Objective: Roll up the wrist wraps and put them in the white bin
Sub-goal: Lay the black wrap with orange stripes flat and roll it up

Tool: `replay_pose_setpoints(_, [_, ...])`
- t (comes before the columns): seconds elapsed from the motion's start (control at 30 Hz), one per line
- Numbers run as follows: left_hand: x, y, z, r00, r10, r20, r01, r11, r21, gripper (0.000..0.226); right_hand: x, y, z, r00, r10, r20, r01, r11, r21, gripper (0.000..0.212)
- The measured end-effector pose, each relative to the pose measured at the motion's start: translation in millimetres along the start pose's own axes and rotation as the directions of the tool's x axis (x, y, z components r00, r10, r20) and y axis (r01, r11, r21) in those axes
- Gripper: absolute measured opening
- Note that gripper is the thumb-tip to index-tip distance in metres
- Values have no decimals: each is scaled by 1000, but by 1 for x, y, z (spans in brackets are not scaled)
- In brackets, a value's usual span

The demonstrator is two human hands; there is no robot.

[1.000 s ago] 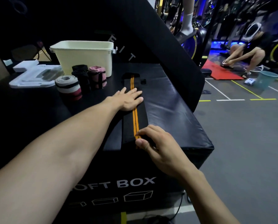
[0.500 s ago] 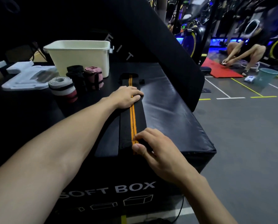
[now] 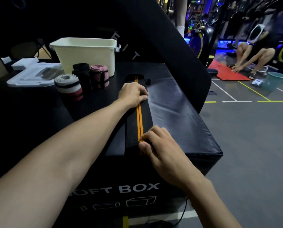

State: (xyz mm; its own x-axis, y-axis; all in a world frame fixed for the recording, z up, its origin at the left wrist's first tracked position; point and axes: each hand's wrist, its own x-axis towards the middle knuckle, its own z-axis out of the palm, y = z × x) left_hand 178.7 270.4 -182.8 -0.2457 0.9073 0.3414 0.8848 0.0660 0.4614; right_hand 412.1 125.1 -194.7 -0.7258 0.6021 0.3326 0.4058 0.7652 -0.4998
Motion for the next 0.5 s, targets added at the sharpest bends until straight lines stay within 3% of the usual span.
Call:
replay_pose_setpoints(0.17, [-7, 2, -1, 999, -18, 51, 20, 999, -40, 18, -5, -1, 0, 1000, 6, -2, -6, 1000, -28, 39])
replay_pose_setpoints(0.23, [-5, -5, -6, 985, 23, 171, -22, 1000, -6, 28, -5, -2, -1, 999, 31, 8, -31, 999, -25, 44])
replay_pose_setpoints(0.37, [-5, -22, -14, 885, 99, 455, -160, 982, 96, 46, -2, -4, -4, 997, 70, 41, -68, 996, -55, 52])
replay_pose_setpoints(0.5, [-11, -23, -14, 874, 129, 469, -206, 971, 118, 50, 1, -3, -7, 990, 124, 59, -118, 987, -107, 45])
